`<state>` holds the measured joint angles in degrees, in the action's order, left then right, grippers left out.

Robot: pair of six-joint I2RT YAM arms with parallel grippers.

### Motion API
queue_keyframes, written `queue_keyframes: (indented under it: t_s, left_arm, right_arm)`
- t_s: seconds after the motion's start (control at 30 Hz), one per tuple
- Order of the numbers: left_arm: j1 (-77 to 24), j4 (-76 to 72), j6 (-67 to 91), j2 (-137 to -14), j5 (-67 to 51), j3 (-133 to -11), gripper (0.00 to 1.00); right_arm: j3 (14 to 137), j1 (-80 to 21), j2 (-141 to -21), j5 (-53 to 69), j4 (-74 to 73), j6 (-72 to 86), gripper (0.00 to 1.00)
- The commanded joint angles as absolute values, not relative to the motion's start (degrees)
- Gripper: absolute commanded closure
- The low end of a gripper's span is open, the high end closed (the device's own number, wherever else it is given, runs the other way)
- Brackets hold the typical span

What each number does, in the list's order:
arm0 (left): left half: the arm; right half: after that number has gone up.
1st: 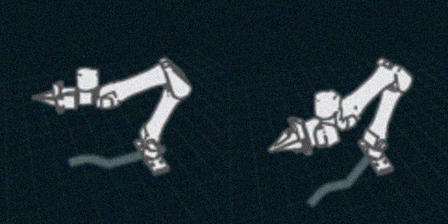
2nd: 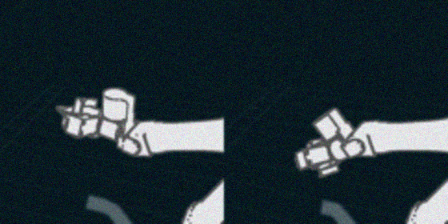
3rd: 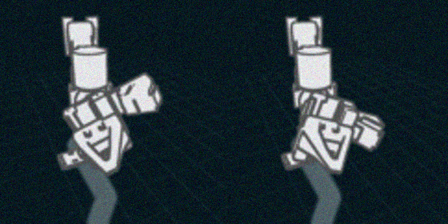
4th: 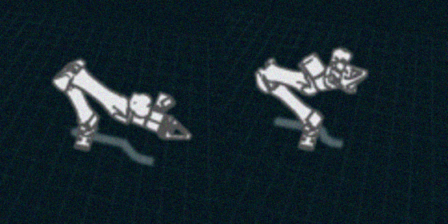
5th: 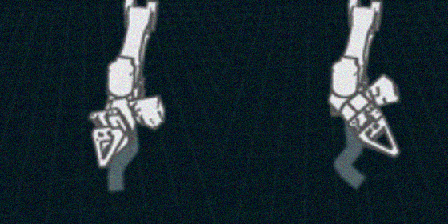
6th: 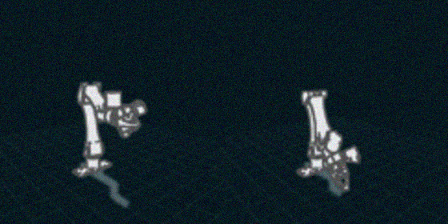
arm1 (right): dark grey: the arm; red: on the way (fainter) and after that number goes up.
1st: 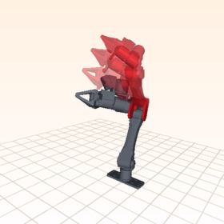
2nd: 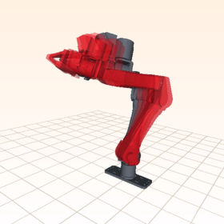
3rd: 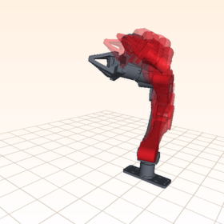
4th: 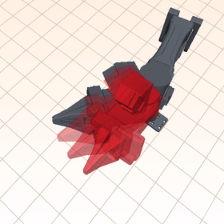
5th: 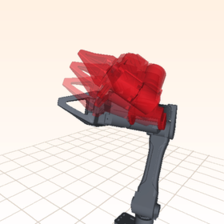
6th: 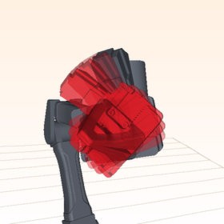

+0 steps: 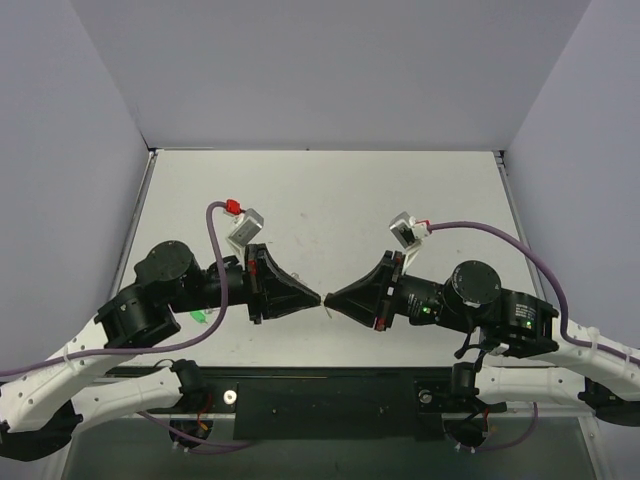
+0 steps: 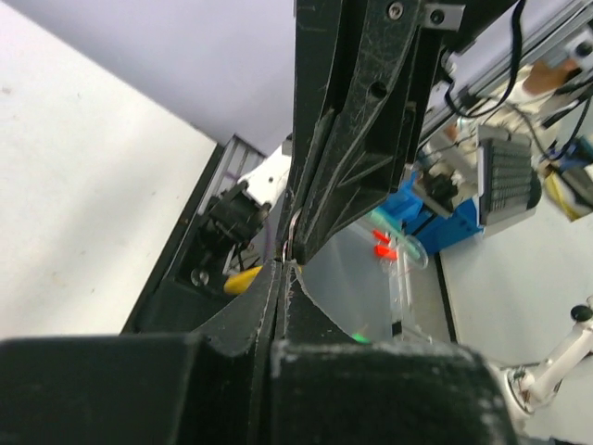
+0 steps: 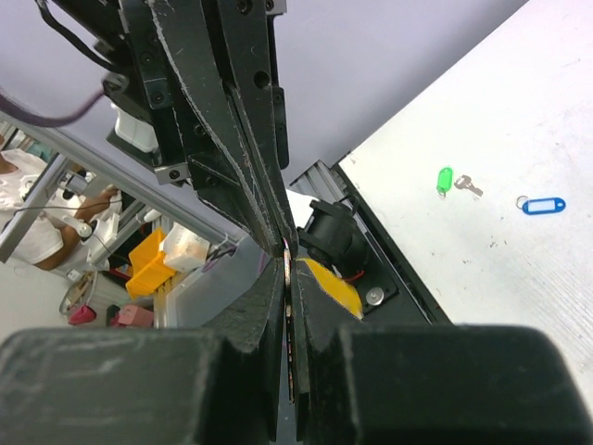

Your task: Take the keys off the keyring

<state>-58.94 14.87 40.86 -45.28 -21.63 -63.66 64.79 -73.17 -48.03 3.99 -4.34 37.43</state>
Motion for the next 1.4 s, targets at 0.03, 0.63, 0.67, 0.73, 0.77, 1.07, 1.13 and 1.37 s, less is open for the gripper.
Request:
queue_keyframes:
  t_s: [0.03, 0.63, 0.67, 0.73, 0.77, 1.07, 1.13, 1.37]
  left_arm:
    - [-59.24, 32.23, 30.08, -47.10, -29.34, -71.62, 1.00]
    - [-59.24, 30.52, 32.94, -44.32, -24.35, -70.33, 0.81]
    - [-59.24, 27.19, 34.44, -43.34, -22.26, -69.27, 0.76]
    - [-59.24, 23.84, 36.03, -40.71, -19.62, -66.98, 0.67]
    - [-59.24, 22.77, 36.47, -40.08, -18.82, -65.49, 0.64]
    - [-59.24, 8.09, 42.01, -39.02, -16.61, -58.54, 0.62]
    - [-59.24, 6.60, 42.45, -39.20, -16.61, -57.66, 0.63]
    - [-59.24, 2.81, 43.24, -39.90, -16.70, -56.43, 0.67]
  right_arm:
    - [67.58, -73.04, -47.20, 3.42, -7.47, 34.81, 1.00]
    - [71.11, -73.04, -50.36, 3.96, -11.00, 33.57, 1.00]
    - [70.49, -73.04, -50.10, 3.78, -10.46, 34.01, 1.00]
    - [69.88, -73.04, -49.83, 3.34, -8.97, 34.63, 1.00]
    - [69.79, -73.04, -49.83, 3.25, -8.18, 34.80, 1.00]
    - [69.08, -72.95, -50.36, 3.34, -4.66, 36.21, 1.00]
    - [68.91, -72.95, -50.27, 3.34, -3.96, 36.47, 1.00]
    - [68.29, -73.04, -50.36, 3.52, -3.08, 36.91, 1.00]
